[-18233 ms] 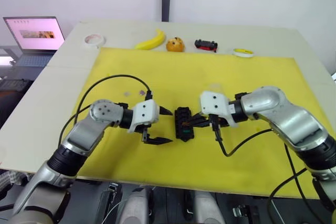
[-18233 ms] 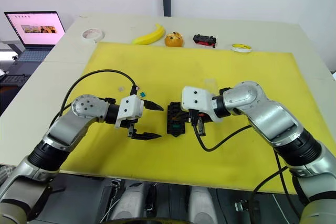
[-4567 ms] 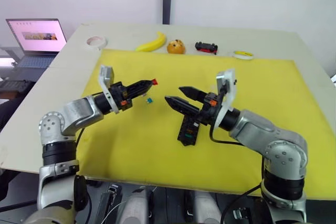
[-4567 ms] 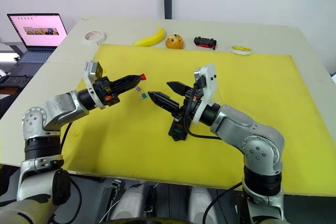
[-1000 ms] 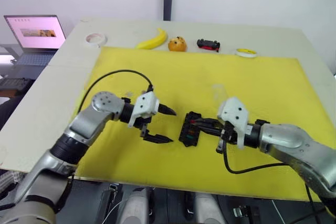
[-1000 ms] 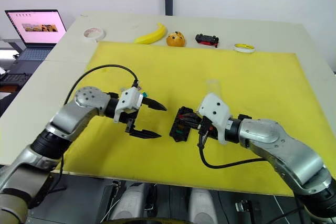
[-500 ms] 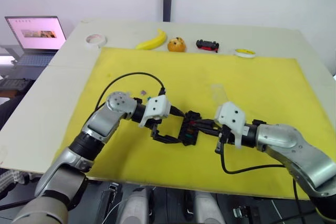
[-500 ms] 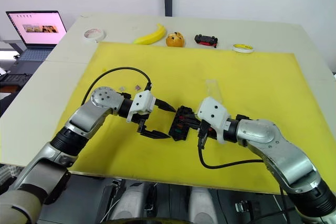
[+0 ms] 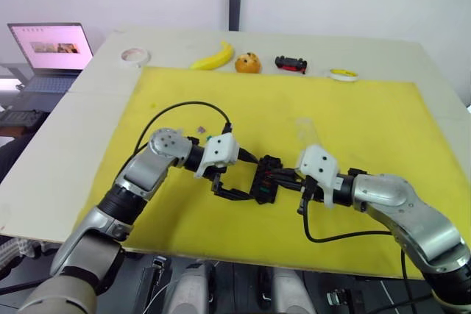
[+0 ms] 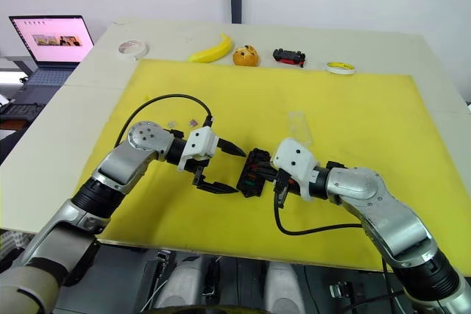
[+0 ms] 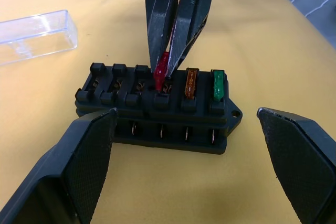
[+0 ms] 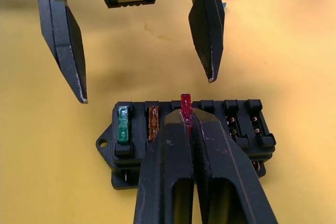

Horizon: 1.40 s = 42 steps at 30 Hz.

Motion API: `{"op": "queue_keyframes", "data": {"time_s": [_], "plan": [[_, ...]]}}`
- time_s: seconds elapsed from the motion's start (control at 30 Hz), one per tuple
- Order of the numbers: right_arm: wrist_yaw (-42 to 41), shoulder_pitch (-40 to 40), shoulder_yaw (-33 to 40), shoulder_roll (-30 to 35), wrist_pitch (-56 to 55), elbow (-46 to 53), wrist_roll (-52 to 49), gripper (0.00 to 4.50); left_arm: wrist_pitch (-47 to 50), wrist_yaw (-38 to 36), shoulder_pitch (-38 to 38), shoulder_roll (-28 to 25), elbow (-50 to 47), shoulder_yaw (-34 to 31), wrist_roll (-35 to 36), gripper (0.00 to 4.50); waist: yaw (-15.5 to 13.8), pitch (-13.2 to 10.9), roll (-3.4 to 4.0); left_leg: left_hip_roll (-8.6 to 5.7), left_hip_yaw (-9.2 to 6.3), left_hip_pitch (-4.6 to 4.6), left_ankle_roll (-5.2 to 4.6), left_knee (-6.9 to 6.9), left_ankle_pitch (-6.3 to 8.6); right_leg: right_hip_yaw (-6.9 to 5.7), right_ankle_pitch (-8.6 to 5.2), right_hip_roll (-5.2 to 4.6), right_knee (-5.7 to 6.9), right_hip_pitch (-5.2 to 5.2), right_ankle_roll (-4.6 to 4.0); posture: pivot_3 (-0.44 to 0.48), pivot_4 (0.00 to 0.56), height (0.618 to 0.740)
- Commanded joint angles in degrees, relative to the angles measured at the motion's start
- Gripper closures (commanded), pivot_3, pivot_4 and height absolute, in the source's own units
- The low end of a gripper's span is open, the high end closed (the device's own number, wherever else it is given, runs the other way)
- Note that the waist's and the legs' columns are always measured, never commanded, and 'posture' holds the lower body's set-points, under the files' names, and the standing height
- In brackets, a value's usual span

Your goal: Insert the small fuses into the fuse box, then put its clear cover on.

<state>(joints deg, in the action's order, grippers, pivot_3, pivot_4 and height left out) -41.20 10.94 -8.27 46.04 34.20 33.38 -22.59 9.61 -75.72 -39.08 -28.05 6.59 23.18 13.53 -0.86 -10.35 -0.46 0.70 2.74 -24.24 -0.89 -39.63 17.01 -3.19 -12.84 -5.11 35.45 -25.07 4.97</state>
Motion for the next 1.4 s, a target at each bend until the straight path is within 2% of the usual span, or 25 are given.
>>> {"op": "queue_keyframes", "data": {"time_s": [0.03,0.83,1.4], "plan": [[-0.79,0.21,0.79,-0.46,-0.95,0.78,0.46,4.50,-1.05,0.17,-1.15,0.63,-1.01,-1.59,-0.16,0.02,0.00,0.00,0.00,0.00,-0.01,0.00,-0.01,-0.04,0.00,0.00,0.00,0.01,0.01,0.02,0.00,0.000,0.150,0.740],[-1.64,0.61,0.31,-3.35,-1.02,-1.16,2.67,4.50,-0.90,0.36,-0.91,0.92,-2.24,-1.58,-0.73,0.02,0.02,0.01,0.01,0.00,-0.04,0.13,-0.10,-0.37,0.06,0.00,0.00,0.02,0.29,0.19,0.00,0.000,0.150,0.740],[-3.46,0.74,-0.38,-2.91,-2.59,-1.89,5.81,4.50,-1.26,0.51,-1.20,0.97,-2.12,-1.65,-0.88,0.02,0.04,0.01,0.01,0.00,-0.03,0.24,-0.10,-0.41,0.06,0.03,0.00,0.01,0.44,0.23,0.00,0.000,0.150,0.740]]}}
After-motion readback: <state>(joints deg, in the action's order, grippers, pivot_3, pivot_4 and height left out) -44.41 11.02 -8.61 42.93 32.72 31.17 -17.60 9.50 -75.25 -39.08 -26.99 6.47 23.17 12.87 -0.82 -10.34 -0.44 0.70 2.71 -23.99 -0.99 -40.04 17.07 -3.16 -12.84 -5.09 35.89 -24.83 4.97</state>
